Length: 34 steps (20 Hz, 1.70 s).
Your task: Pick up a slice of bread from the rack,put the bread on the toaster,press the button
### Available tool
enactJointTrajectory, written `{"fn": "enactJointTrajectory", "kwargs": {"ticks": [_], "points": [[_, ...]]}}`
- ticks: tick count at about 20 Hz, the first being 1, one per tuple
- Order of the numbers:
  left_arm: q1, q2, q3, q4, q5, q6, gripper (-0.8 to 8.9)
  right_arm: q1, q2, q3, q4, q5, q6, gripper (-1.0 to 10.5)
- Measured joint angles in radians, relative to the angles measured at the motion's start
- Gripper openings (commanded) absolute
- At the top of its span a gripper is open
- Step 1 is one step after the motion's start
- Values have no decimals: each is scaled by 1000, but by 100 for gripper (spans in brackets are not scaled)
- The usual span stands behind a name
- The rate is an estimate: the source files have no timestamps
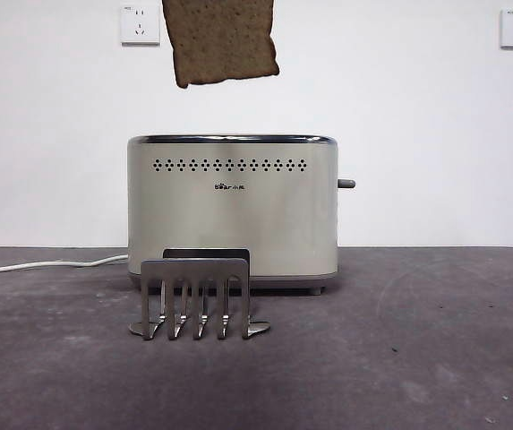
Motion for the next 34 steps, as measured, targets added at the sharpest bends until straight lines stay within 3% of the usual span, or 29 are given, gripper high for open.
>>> {"fn": "enactJointTrajectory", "kwargs": {"ticks": [22, 26, 34], "points": [[129, 222, 0, 57, 187, 51, 9, 0, 72, 0, 1, 0, -14, -11], [140, 240, 2, 89, 219, 24, 267, 0, 112, 0, 60, 0, -19, -11], [142, 266, 2, 140, 208, -76, 289, 0, 249, 0, 364, -1, 43, -11]]}}
